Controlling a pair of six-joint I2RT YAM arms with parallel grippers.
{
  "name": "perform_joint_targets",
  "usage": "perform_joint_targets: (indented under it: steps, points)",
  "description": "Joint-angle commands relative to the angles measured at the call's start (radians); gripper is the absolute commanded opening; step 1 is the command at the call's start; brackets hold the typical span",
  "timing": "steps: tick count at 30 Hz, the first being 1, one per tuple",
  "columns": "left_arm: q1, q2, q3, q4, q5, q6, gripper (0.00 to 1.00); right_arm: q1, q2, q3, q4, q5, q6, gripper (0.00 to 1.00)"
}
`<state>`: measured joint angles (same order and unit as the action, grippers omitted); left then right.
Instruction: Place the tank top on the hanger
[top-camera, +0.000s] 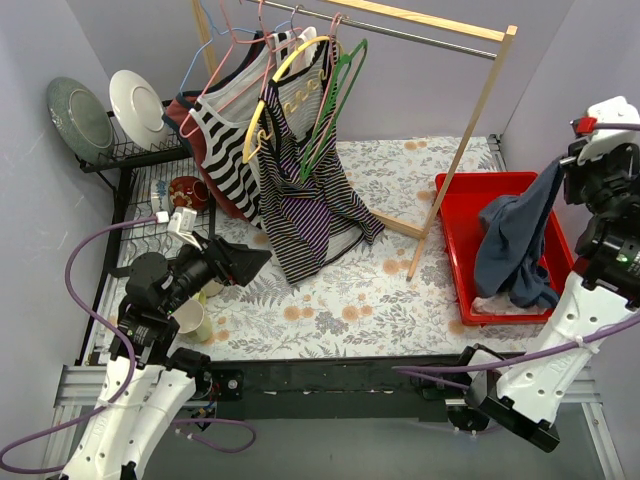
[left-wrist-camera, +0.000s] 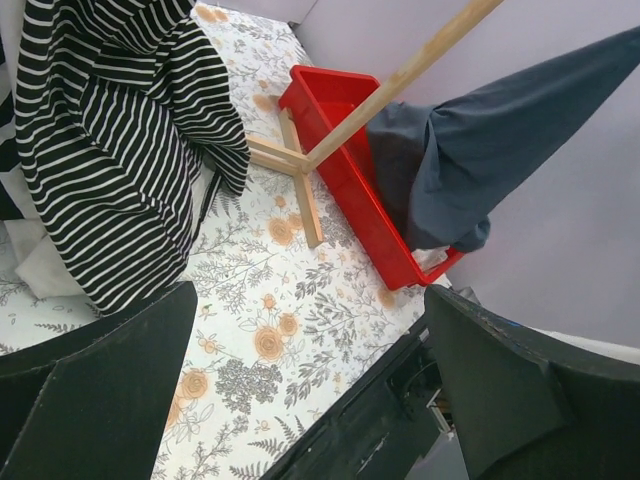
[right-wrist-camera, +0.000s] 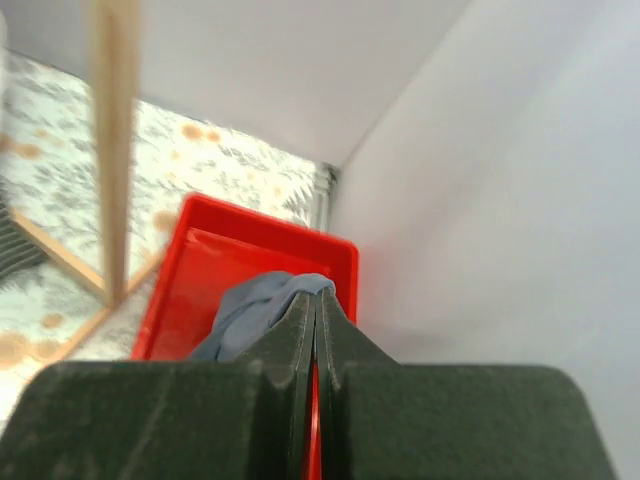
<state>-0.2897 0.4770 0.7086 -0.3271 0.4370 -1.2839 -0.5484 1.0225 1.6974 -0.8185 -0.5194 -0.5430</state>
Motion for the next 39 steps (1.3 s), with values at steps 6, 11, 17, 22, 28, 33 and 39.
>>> perform_joint_targets:
  steps: [6, 11, 17, 22, 28, 33, 39]
  points:
    - [0.006, 0.014, 0.014, 0.071, 0.100, -0.017, 0.98, -0.001, 0.195, 0.568, -0.047, -0.376, 0.317, 0.01]
    - [0.004, 0.038, 0.020, 0.108, 0.143, -0.037, 0.98, -0.007, 0.208, 0.561, 0.445, -0.549, 0.751, 0.01]
    - [0.006, 0.046, -0.003, 0.175, 0.212, -0.080, 0.98, -0.048, 0.309, 0.573, 1.392, -0.742, 1.694, 0.01]
    - [0.006, 0.057, -0.046, 0.276, 0.298, -0.126, 0.98, -0.059, 0.288, 0.642, 1.438, -0.705, 1.764, 0.01]
    - [0.006, 0.068, -0.050, 0.293, 0.305, -0.134, 0.98, -0.068, 0.263, 0.567, 1.646, -0.605, 2.041, 0.01]
    - [0.004, 0.057, -0.057, 0.299, 0.310, -0.143, 0.98, -0.070, 0.197, 0.372, 1.824, -0.588, 2.239, 0.01]
    - [0.006, 0.063, -0.073, 0.322, 0.330, -0.164, 0.98, -0.070, 0.082, 0.176, 1.941, -0.657, 2.286, 0.19]
